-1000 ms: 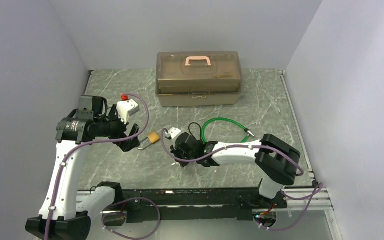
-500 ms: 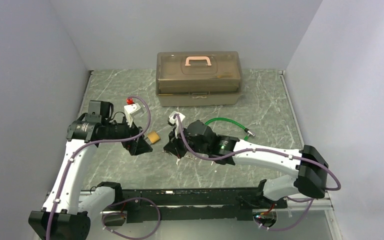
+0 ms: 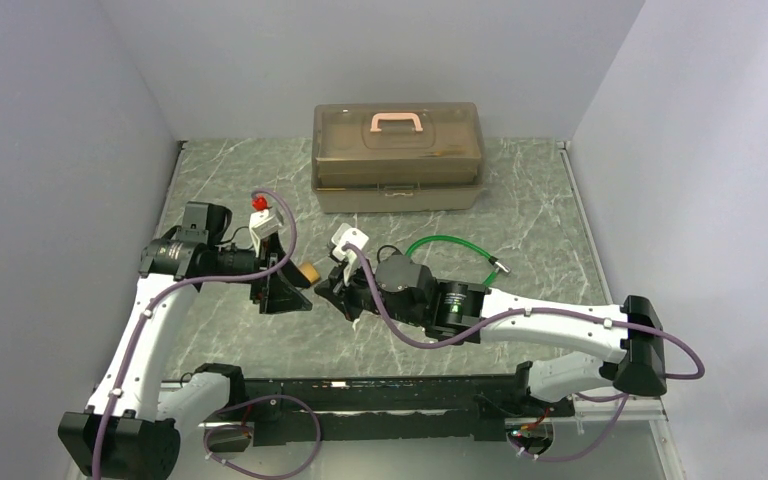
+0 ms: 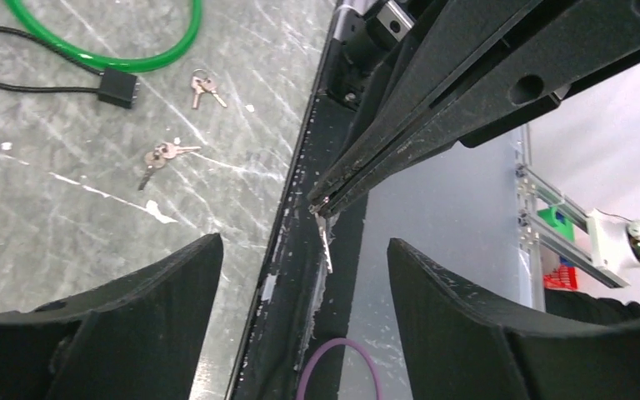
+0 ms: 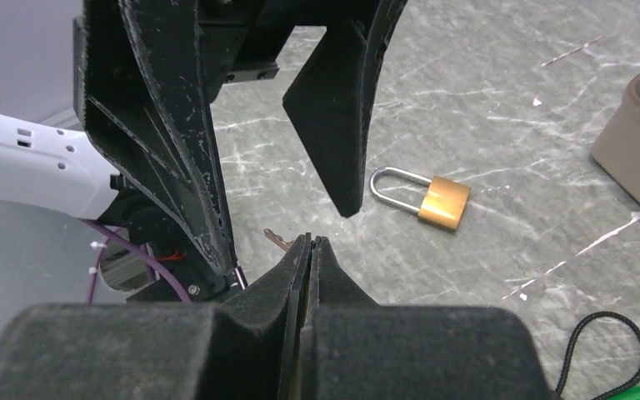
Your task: Unlock with the key
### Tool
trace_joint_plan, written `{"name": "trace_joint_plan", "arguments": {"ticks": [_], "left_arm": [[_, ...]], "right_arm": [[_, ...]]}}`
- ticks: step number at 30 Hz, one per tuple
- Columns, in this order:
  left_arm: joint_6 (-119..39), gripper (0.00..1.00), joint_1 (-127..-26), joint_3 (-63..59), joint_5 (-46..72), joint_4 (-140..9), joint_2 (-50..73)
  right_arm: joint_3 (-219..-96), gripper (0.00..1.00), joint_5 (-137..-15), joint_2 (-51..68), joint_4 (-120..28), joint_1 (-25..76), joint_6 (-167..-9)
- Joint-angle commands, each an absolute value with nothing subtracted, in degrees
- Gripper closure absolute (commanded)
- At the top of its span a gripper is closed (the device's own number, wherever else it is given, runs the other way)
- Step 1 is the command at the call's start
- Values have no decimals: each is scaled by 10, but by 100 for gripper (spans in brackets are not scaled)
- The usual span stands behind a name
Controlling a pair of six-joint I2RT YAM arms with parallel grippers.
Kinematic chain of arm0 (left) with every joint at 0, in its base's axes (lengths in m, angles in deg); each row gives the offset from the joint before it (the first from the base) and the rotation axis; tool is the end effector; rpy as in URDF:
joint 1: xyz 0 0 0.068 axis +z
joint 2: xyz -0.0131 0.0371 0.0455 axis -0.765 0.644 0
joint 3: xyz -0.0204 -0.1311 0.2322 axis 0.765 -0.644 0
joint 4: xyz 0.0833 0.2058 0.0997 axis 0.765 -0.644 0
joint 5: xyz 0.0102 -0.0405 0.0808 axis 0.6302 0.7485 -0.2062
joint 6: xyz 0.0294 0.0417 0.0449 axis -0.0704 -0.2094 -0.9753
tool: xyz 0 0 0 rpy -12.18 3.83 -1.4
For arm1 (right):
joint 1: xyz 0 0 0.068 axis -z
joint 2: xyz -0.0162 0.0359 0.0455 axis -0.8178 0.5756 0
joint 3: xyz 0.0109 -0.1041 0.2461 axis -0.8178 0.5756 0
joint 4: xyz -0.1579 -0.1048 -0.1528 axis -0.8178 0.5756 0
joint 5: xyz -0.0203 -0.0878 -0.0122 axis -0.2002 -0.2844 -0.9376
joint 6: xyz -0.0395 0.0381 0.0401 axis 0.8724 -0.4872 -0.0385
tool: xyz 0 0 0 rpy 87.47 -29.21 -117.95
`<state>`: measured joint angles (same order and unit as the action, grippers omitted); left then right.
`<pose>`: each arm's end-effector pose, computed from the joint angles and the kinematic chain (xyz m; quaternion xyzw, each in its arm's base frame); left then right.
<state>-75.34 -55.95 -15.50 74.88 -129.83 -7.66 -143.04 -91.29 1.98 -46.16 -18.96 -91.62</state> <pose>0.1399 -0.0665 0.3188 0.3501 0.7233 -0.5149 0.2985 0.0928 0.2936 0.3409 -0.3743 0.6874 0.3781 0.4944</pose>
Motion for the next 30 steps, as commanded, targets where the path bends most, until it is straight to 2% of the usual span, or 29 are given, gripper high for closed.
{"name": "trace_joint_plan", "arguments": {"ticks": [1, 6, 11, 18, 20, 23, 28, 30], "left_arm": [[-848, 24, -562, -123, 816, -1390, -62], [-894, 30, -566, -122, 817, -1438, -56], [-870, 55, -576, -105, 795, -1422, -47], [-890, 58, -577, -53, 783, -1458, -13], [-886, 68, -578, -53, 779, -1450, -19], [-866, 99, -588, -51, 746, -1428, -28], [-864, 100, -599, -40, 719, -1438, -38], [-868, 90, -599, -38, 719, -1449, -39]], "right_arm": [[-1470, 100, -971, 13, -465, -205, -878], [-1479, 100, -983, 19, -465, -212, -865], [-1485, 100, -982, 26, -465, -218, -860], [-1498, 100, -987, 35, -453, -231, -849], [-1498, 100, -989, 33, -450, -234, -848], [-1495, 100, -990, 27, -453, -236, -849], [-1488, 100, -1004, 18, -459, -243, -848], [-1486, 100, -1006, 16, -460, -245, -848]]}}
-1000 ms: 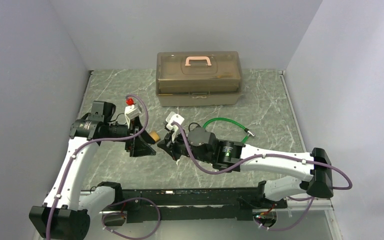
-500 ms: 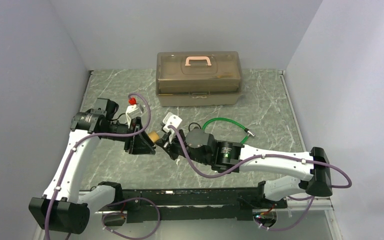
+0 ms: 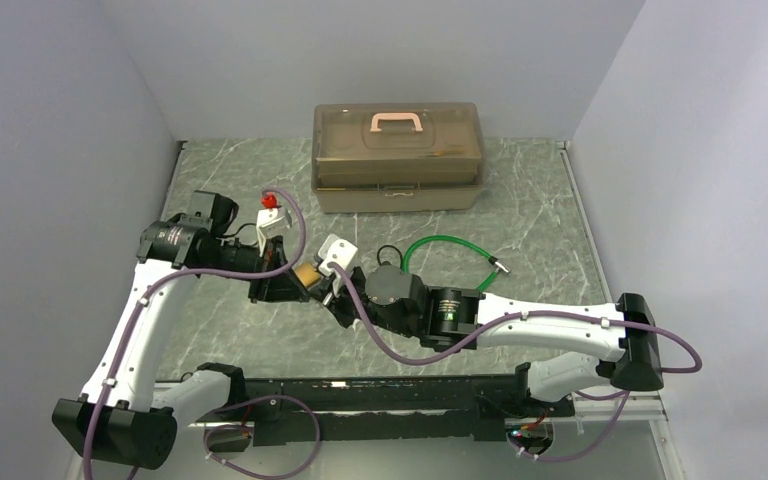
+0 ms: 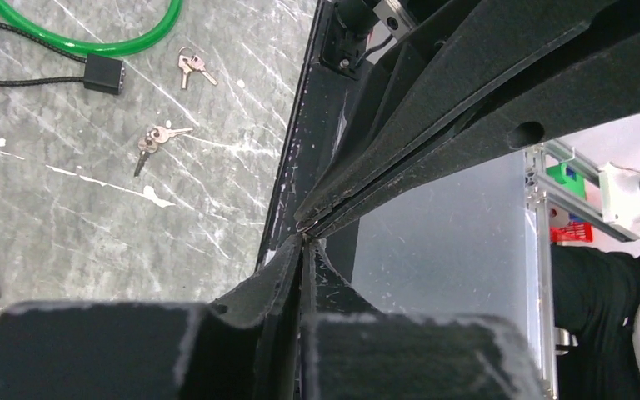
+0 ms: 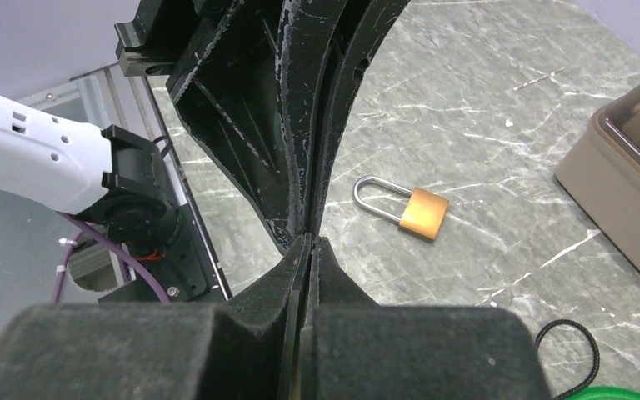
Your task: Unlock with the key
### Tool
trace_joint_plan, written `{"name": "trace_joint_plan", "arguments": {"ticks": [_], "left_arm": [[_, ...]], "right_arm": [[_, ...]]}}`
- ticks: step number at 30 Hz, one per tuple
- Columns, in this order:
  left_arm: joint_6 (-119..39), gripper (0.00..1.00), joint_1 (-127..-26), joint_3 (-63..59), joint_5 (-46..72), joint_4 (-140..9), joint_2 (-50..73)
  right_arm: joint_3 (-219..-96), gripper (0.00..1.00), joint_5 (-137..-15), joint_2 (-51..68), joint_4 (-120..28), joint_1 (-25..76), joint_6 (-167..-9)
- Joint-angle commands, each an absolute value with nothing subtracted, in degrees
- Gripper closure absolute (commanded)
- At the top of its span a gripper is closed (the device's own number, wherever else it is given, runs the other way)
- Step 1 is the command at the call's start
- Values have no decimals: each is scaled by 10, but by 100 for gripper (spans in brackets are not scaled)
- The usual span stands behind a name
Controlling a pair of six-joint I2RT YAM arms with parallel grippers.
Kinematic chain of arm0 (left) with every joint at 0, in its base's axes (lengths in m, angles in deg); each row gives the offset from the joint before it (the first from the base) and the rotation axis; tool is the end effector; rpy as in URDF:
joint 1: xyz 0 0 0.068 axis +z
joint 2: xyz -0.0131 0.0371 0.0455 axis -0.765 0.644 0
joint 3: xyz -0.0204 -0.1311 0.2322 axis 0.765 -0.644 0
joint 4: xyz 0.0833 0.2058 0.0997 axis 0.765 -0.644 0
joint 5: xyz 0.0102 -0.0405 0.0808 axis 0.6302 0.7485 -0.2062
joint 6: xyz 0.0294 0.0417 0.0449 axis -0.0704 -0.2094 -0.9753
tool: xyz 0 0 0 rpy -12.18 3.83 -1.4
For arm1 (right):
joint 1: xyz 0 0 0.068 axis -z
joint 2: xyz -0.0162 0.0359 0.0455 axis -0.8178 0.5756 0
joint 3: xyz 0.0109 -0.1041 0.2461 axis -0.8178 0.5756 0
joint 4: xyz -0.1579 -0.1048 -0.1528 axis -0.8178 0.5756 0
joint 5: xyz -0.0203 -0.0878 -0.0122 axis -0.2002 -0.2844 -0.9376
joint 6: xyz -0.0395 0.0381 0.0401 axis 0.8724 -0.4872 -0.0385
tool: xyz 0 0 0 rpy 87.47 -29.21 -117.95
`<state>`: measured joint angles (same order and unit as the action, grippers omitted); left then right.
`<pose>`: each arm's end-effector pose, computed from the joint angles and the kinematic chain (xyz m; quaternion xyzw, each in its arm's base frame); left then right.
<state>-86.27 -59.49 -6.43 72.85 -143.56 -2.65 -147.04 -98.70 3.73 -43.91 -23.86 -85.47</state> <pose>0.1361 -0.0744 0.3377 0.4017 0.7157 -0.5054 0.2664 0.0753 0.3048 0.3524 -0.4038 0.6683 0.3324 0.5290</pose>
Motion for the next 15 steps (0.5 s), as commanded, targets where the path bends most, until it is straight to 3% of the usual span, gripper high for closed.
{"name": "trace_joint_plan", "arguments": {"ticks": [1, 4, 15], "left_arm": [[-874, 84, -599, -39, 723, -1456, -40], [-878, 72, -599, -46, 730, -1463, -48], [-888, 61, -611, -44, 743, -1477, -52]], "right_arm": [[-1486, 100, -1007, 16, -460, -247, -847], [-1489, 100, -1014, 17, -457, -250, -843], [-1484, 100, -1029, 5, -460, -256, -842]]}}
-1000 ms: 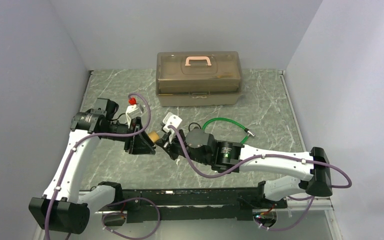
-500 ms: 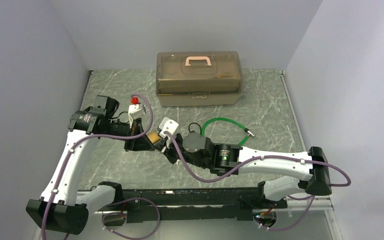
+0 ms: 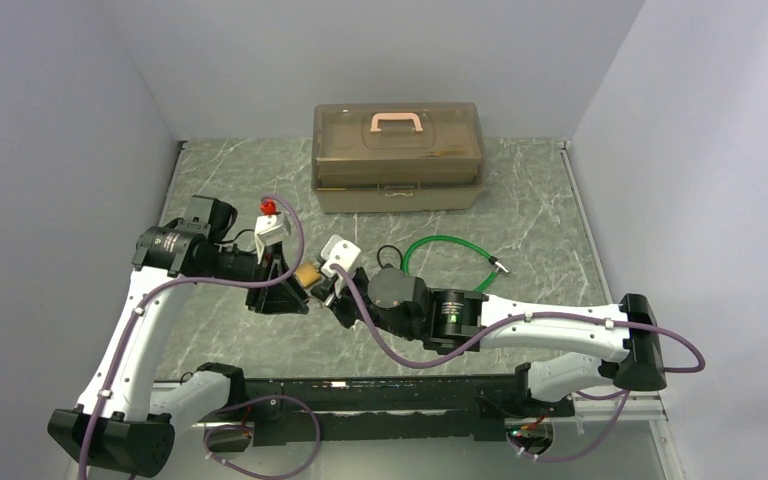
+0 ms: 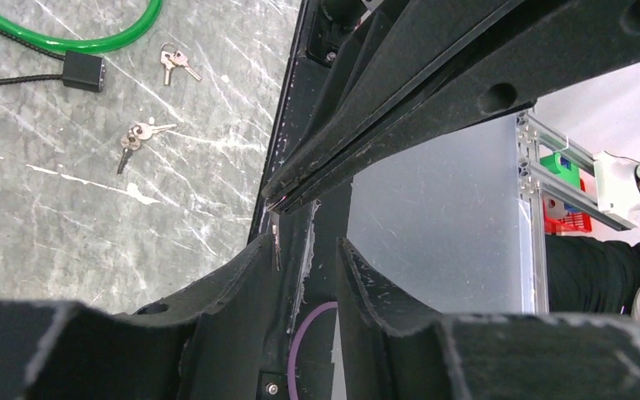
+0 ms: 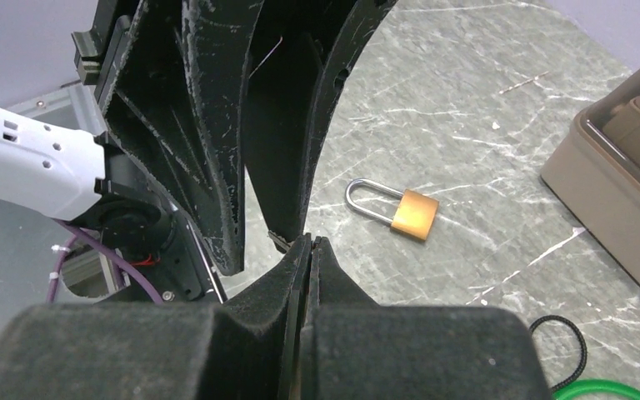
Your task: Unlock with the key
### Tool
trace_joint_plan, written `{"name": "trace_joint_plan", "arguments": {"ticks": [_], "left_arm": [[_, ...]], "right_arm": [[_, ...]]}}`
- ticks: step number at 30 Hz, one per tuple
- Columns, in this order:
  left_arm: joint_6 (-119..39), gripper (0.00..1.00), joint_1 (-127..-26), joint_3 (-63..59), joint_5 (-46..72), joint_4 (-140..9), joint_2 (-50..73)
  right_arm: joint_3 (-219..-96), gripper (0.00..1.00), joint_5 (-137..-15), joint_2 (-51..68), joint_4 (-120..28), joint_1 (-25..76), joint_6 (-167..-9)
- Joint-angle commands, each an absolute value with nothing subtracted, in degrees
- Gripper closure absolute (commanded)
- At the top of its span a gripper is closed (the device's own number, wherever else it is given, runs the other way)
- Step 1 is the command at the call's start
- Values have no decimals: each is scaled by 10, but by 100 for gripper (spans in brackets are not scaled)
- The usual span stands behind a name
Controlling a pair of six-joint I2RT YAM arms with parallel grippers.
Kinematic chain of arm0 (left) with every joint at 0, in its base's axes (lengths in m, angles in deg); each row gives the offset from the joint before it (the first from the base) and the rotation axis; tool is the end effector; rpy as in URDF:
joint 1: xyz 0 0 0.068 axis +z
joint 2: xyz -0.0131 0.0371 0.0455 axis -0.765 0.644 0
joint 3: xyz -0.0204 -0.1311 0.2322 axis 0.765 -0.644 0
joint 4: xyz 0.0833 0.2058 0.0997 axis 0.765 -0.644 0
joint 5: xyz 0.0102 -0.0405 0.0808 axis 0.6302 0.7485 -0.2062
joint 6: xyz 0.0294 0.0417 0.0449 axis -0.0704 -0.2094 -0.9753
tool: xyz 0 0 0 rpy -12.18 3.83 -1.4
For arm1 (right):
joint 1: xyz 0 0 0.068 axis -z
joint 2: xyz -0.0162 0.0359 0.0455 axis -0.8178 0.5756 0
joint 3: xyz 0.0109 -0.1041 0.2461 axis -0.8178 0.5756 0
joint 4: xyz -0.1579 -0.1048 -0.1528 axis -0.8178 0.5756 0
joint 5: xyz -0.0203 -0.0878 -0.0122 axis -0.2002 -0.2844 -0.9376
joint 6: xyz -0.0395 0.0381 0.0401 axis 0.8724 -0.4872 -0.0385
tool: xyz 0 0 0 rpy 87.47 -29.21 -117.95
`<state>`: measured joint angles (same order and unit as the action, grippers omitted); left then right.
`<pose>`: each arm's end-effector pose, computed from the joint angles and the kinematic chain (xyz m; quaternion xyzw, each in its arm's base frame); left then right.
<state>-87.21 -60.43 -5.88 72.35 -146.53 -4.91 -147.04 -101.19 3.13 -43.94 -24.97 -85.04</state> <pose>0.1217 -0.0740 0.3426 0.4131 0.7120 -0.5023 0.2649 0.0711 0.3027 0.3557 -0.3981 0.6668 0.3249 0.5397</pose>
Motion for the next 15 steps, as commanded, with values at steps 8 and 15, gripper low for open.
{"name": "trace_joint_plan", "arguments": {"ticks": [8, 15], "left_arm": [[-825, 70, -617, -45, 720, -1409, -60], [-822, 100, -617, -22, 680, -1396, -67]], "right_arm": [[-1485, 100, -1036, 5, -482, -261, -838], [-1478, 100, -1029, 4, -486, -265, -845]]}}
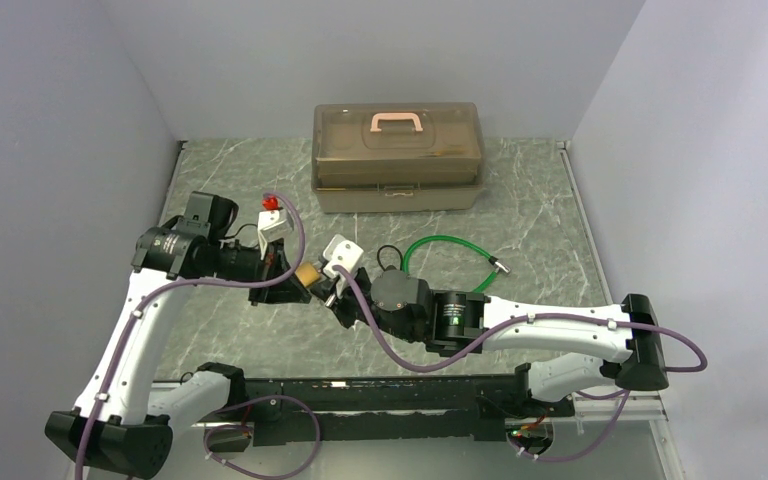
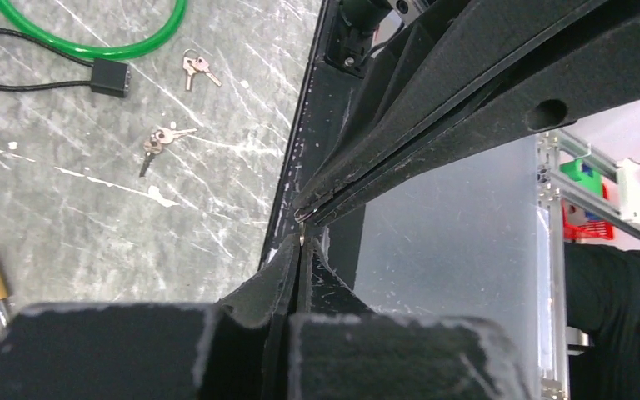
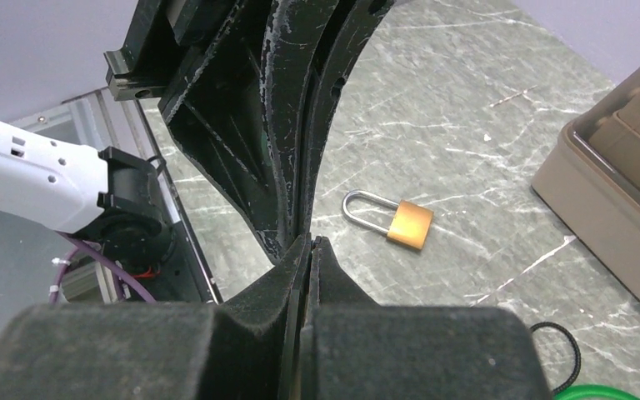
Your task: Unlock with the key
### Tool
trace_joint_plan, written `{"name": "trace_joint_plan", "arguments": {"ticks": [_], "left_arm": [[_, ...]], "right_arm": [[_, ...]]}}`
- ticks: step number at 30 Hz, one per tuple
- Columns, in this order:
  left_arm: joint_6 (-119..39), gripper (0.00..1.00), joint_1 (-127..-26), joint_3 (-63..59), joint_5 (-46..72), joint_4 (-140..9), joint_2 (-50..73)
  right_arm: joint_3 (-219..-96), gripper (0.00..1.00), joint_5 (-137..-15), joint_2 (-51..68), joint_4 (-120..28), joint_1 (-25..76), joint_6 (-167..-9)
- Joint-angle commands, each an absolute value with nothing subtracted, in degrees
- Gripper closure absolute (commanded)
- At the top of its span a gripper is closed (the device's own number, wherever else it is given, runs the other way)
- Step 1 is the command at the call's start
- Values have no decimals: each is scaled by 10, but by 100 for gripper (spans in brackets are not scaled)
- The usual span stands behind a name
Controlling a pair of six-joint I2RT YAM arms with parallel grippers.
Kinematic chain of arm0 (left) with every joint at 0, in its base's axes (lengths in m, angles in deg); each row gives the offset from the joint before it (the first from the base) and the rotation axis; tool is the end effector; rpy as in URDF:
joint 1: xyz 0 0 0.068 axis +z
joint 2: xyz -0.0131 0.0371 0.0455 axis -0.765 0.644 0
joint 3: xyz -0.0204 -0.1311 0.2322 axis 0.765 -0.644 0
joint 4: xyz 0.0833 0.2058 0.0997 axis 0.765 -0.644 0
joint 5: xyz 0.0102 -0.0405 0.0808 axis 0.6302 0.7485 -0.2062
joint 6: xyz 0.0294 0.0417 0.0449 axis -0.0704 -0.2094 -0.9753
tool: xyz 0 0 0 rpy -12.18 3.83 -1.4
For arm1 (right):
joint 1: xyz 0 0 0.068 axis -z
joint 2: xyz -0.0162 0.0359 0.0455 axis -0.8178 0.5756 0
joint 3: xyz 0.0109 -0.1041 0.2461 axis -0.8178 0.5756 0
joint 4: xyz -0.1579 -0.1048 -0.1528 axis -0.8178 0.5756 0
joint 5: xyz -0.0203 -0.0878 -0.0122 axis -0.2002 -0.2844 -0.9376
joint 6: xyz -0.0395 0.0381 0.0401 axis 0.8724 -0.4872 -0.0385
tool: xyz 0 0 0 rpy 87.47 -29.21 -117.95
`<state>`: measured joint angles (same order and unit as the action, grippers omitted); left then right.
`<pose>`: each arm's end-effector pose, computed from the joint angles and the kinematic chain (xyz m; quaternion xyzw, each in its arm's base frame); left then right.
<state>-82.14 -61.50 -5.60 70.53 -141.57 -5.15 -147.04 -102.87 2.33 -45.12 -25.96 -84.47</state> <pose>0.1275 -0.0770 0.3462 0.4097 0.7180 -0.4909 0.2749 0.0668 0.3003 0.3623 -0.3905 0.6586 0.3278 0.5535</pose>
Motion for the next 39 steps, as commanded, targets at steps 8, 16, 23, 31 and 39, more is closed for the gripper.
{"name": "trace_joint_plan", "arguments": {"ticks": [8, 16, 23, 31, 39], "left_arm": [[-935, 100, -618, 67, 585, -1507, -43], [-931, 100, -706, 129, 403, -1485, -68], [-975, 100, -814, 180, 356, -1465, -88], [-1011, 100, -930, 284, 319, -1578, -38], [-1015, 100, -954, 263, 345, -1571, -23]], "right_arm": [[-1474, 73, -1001, -30, -478, -262, -848], [-1426, 27, -753, -145, -486, -119, -895], [-1384, 5, -561, -140, -558, 4, -918], [-1492, 0, -646, -60, -444, -12, -846], [-1464, 14, -555, -97, -513, -13, -865]]}}
